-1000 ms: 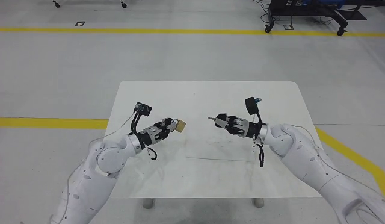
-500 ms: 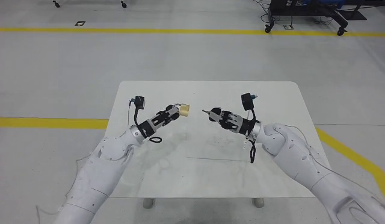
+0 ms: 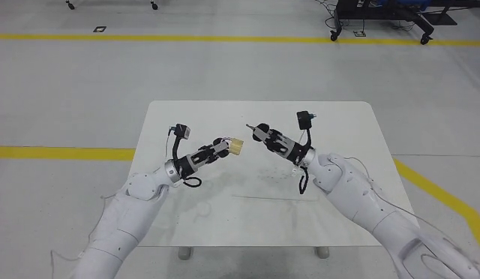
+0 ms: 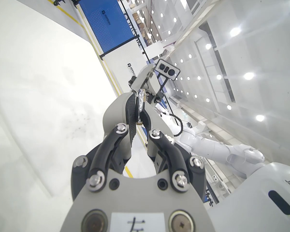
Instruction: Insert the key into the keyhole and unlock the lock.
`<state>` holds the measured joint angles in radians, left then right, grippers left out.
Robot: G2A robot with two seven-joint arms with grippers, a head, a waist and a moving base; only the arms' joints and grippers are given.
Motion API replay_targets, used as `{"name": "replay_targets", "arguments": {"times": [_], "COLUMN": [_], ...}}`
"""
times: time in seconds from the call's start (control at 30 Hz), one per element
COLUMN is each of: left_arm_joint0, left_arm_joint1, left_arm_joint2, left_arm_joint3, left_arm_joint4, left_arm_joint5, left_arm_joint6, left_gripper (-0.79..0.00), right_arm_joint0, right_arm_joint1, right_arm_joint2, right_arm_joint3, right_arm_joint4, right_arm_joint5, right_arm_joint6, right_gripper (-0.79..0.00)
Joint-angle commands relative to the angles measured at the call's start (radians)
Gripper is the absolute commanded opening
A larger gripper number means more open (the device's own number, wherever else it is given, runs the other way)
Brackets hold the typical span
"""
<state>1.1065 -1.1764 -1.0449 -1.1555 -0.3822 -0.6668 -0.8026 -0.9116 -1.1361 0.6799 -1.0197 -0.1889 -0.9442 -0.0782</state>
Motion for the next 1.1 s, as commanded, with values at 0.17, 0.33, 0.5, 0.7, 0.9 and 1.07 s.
{"name": "replay_targets", "arguments": {"times": [0.17, 0.33, 0.5, 0.7, 0.9, 1.07], "left_arm_joint0": [0.003, 0.001, -0.002, -0.007, -0.011, -0.013], "left_arm_joint1": [0.000, -0.001, -0.002, -0.006, -0.009, -0.012], "left_arm_joint2": [0.001, -0.003, -0.002, 0.000, 0.000, -0.006], "left_arm_joint3": [-0.008, 0.000, 0.007, 0.014, 0.024, 0.036], "left_arm_joint4": [-0.007, -0.024, -0.007, -0.015, -0.023, -0.041], "left_arm_joint5": [-0.012, -0.018, -0.008, 0.005, 0.007, 0.057], "left_arm_joint6": [-0.028, -0.045, -0.033, -0.020, -0.017, 0.005], "left_gripper": [-0.785, -0.785, -0.785, -0.785, -0.785, -0.785], "right_arm_joint0": [0.025, 0.037, 0.047, 0.046, 0.050, 0.036], "right_arm_joint1": [-0.033, -0.055, -0.074, -0.082, -0.082, -0.076], "right_arm_joint2": [-0.011, -0.018, -0.029, -0.045, -0.030, 0.015], "right_arm_joint3": [0.061, 0.097, 0.092, 0.053, 0.050, 0.038], "right_arm_joint4": [0.038, 0.046, 0.069, 0.149, 0.225, 0.221], "right_arm_joint5": [-0.053, -0.056, -0.068, -0.068, -0.068, -0.068], "right_arm_joint6": [0.037, 0.061, 0.103, 0.216, 0.306, 0.305], "right_gripper": [-0.785, -0.785, -0.785, -0.785, -0.785, -0.785]}}
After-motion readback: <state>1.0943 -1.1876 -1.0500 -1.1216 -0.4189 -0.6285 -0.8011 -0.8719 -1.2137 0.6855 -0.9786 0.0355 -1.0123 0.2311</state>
